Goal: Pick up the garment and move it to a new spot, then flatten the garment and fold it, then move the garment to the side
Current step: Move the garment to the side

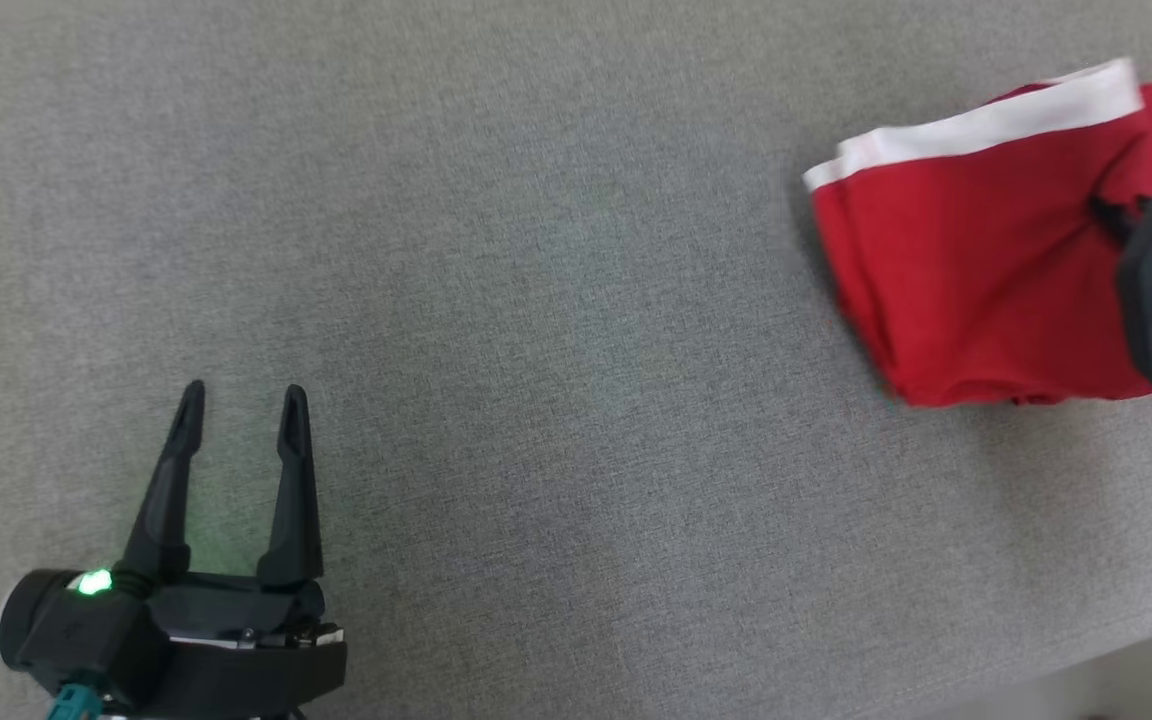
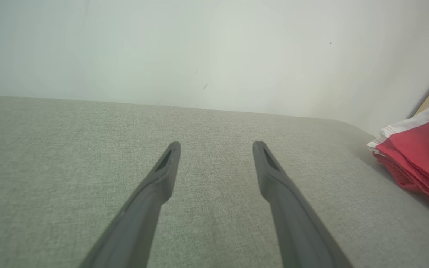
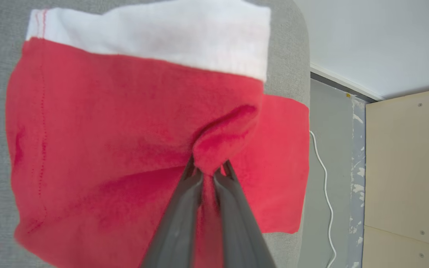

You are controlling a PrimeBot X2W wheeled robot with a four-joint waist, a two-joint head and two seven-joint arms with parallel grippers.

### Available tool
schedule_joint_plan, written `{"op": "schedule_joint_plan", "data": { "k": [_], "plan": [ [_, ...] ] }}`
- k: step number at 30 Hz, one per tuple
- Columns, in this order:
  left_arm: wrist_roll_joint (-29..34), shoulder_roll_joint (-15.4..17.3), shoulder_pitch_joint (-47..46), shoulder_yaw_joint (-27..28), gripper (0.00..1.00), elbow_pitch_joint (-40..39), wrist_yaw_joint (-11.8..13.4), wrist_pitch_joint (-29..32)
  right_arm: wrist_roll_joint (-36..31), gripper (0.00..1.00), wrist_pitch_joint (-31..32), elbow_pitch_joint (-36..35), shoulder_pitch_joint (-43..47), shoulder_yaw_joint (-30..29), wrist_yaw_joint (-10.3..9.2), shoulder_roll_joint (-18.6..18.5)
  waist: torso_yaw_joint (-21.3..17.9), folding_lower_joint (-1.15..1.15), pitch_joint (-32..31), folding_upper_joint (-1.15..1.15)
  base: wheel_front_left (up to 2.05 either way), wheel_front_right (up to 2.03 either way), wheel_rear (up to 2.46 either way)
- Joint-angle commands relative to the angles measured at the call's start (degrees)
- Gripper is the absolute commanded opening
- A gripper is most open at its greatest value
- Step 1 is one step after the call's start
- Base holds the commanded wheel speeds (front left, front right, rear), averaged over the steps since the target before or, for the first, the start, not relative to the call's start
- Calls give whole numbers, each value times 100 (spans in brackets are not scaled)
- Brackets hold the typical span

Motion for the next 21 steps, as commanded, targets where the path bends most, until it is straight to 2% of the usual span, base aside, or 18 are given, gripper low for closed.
{"op": "schedule_joint_plan", "data": {
  "k": [1,4,9,15,16,17,18,21],
  "plan": [
    [79,48,-78,9,100,-72,5,-16,-92,0,-115,110,-55,-70,-16,-83,-29,-1,122,-1,0,0,0],
    [121,86,-88,14,100,-183,5,-16,-285,0,-382,388,-66,-192,-16,-250,22,-1,219,-1,0,0,0],
    [208,166,-85,35,100,-296,5,-16,-605,0,-1019,1109,-11,-492,-16,-320,141,-1,375,-1,0,0,0],
    [243,235,-63,39,100,-339,5,-16,-952,0,-1818,1836,17,-905,-16,-151,308,-1,455,-1,0,0,0],
    [238,236,-54,44,100,-348,5,-16,-1054,24,-1962,1960,28,-988,-16,-126,341,-1,461,-1,0,0,0],
    [233,237,-41,44,100,-351,5,-16,-1140,79,-2078,2071,39,-1035,-16,-99,374,-1,458,-1,0,0,0],
    [228,238,-25,50,100,-352,5,-16,-1224,100,-2196,2175,31,-1106,-16,-55,401,-1,451,-1,0,0,0],
    [206,234,37,44,100,-306,5,-15,-1505,100,-2510,2414,9,-1254,-16,61,458,-1,362,-1,0,0,0]
  ]
}}
